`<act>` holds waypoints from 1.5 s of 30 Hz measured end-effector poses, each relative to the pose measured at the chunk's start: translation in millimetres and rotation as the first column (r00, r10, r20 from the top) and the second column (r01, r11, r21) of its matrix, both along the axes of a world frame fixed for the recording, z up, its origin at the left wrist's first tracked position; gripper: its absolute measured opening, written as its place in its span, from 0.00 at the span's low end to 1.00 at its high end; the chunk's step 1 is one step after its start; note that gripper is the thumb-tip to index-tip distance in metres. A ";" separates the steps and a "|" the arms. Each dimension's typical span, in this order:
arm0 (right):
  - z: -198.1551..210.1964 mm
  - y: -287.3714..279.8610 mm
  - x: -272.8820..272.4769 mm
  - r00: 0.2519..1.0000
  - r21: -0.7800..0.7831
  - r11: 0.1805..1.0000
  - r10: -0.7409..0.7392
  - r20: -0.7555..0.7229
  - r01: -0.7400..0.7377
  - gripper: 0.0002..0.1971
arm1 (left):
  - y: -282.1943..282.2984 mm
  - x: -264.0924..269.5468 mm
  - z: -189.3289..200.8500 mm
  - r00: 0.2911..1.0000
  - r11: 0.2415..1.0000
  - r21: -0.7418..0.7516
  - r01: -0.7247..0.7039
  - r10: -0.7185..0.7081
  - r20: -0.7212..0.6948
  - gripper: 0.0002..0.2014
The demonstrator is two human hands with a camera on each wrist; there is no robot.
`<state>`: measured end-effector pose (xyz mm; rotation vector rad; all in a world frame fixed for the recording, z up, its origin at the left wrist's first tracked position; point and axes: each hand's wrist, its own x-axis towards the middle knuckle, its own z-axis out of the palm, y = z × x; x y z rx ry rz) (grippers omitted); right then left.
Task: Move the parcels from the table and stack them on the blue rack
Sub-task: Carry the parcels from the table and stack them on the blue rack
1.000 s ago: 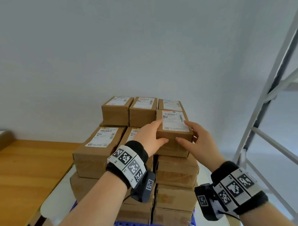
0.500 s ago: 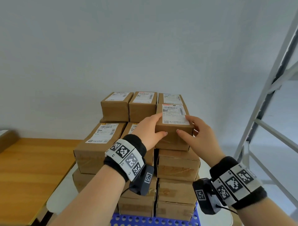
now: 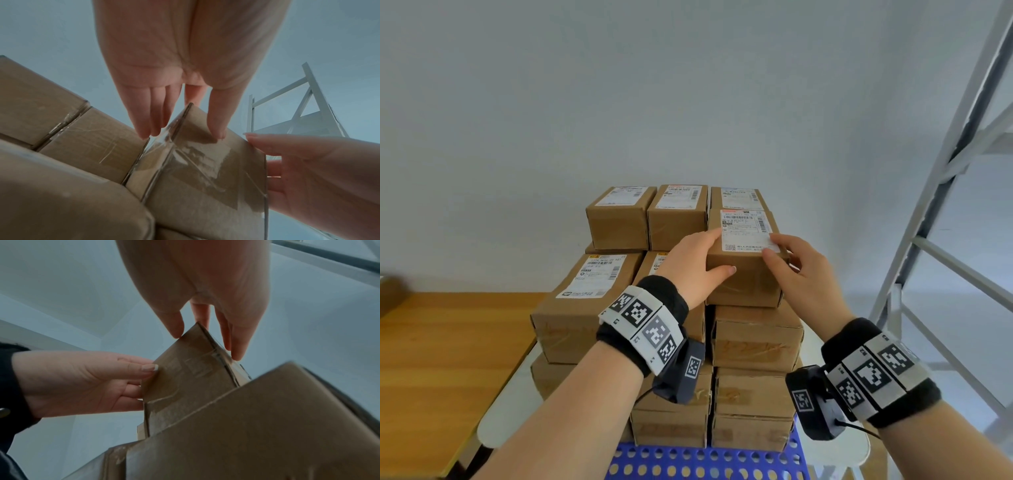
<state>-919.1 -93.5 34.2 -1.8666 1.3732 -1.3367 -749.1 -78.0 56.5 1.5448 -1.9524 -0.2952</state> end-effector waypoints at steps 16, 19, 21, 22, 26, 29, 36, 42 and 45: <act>-0.3 0.3 0.8 1.000 0.014 1.000 -0.009 -0.018 0.009 0.20 | 4.8 -0.5 1.5 1.000 1.000 -0.001 -0.018 0.018 0.025 0.26; -0.4 1.7 0.2 1.000 0.012 1.000 -0.011 -0.017 0.011 0.20 | 3.8 -0.5 0.2 0.999 1.000 0.007 -0.027 0.027 0.020 0.27; -0.5 2.3 -0.4 1.000 0.014 1.000 -0.012 -0.023 0.012 0.20 | 3.6 -0.6 -1.0 1.000 1.000 0.006 -0.021 0.021 0.021 0.27; -0.8 2.5 -1.0 1.000 0.015 1.000 -0.010 -0.025 0.011 0.20 | 3.6 -0.8 -2.1 1.000 1.000 0.006 -0.016 0.016 0.019 0.27; 1.4 6.0 -2.5 1.000 0.009 1.000 -0.003 -0.016 0.003 0.21 | 4.2 -0.7 -5.2 1.000 1.000 -0.015 -0.005 0.005 -0.012 0.29; 6.9 10.3 -4.2 1.000 -0.049 0.999 -0.021 -0.022 0.019 0.20 | 8.8 -1.1 -2.7 1.000 0.998 -0.055 -0.015 0.014 -0.016 0.28; 24.4 33.3 12.0 0.996 -0.275 0.959 0.082 0.042 -0.067 0.11 | 31.4 6.3 6.4 0.987 0.977 -0.163 -0.139 0.123 -0.101 0.21; 10.0 52.3 56.3 0.951 -0.238 0.933 0.298 0.083 -0.271 0.09 | 80.7 37.9 -12.1 0.934 0.917 -0.211 -0.340 0.302 -0.192 0.17; -9.8 62.1 87.3 0.925 -0.139 0.921 0.375 0.066 -0.364 0.09 | 110.7 58.2 -29.2 0.900 0.886 -0.188 -0.423 0.387 -0.202 0.15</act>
